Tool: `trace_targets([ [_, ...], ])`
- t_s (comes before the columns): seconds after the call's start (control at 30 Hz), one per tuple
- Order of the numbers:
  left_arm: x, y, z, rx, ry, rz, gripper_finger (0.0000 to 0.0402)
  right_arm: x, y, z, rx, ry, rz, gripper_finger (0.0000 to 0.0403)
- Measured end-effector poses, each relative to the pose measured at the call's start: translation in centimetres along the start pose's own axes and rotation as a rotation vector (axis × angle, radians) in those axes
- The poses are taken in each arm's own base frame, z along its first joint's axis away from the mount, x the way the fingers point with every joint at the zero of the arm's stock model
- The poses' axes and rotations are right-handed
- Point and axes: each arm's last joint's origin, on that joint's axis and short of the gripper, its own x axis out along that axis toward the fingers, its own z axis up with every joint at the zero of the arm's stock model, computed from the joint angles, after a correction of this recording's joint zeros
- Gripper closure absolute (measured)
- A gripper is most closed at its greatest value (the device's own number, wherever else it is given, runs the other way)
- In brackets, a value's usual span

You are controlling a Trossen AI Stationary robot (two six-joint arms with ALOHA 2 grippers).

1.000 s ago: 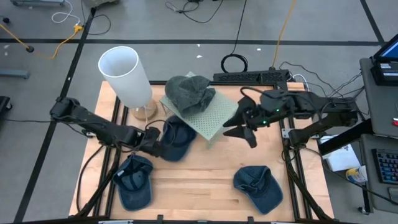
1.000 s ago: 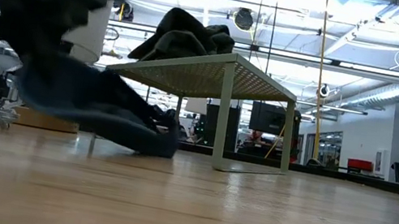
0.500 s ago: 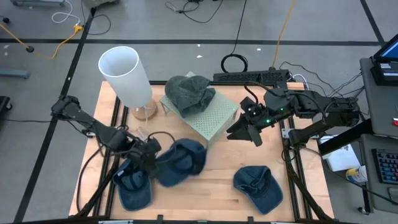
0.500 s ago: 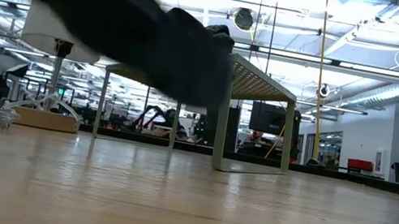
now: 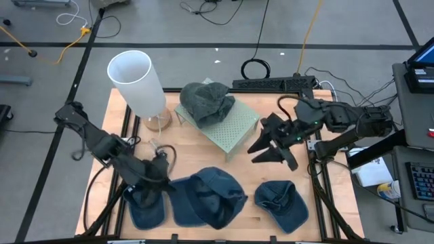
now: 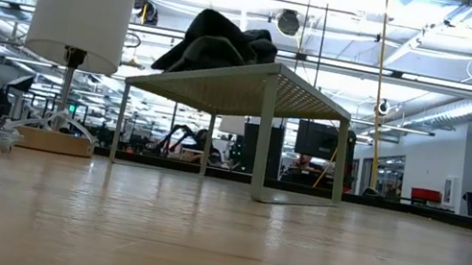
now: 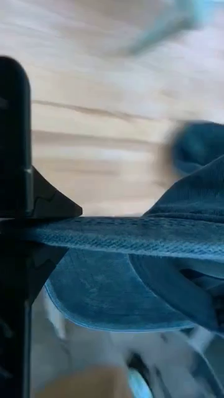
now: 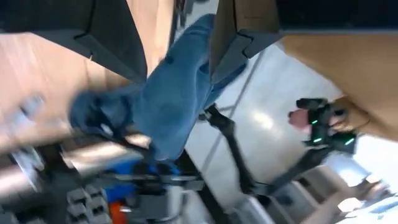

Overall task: Pick & Place hat
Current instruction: Put the top blue cap on the shelf

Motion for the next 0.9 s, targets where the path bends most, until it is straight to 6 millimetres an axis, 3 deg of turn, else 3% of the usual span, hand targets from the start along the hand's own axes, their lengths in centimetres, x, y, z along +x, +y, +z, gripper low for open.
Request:
trace_targets([
  [0.23,-3.7,0.0,2.9,0.047,-0.316,-0.119,0.0394,0.2,2.5,0.5,-0.209,-0.127,0.133,0.0246],
  [0.37,-5.2,0.2,4.2,0.073,-0.453,-0.164,0.0394,0.2,3.2,1.0,-0.286,-0.253,0.06,0.0253],
  [0.6,-4.6,1.2,5.5,0.031,-0.494,-0.159,0.0394,1.7,3.7,2.2,-0.365,-0.421,0.09,0.0265],
  [0.9,-2.8,3.2,6.8,-0.105,-0.454,-0.164,0.0394,4.9,3.2,1.7,-0.347,-0.396,0.09,0.0278],
])
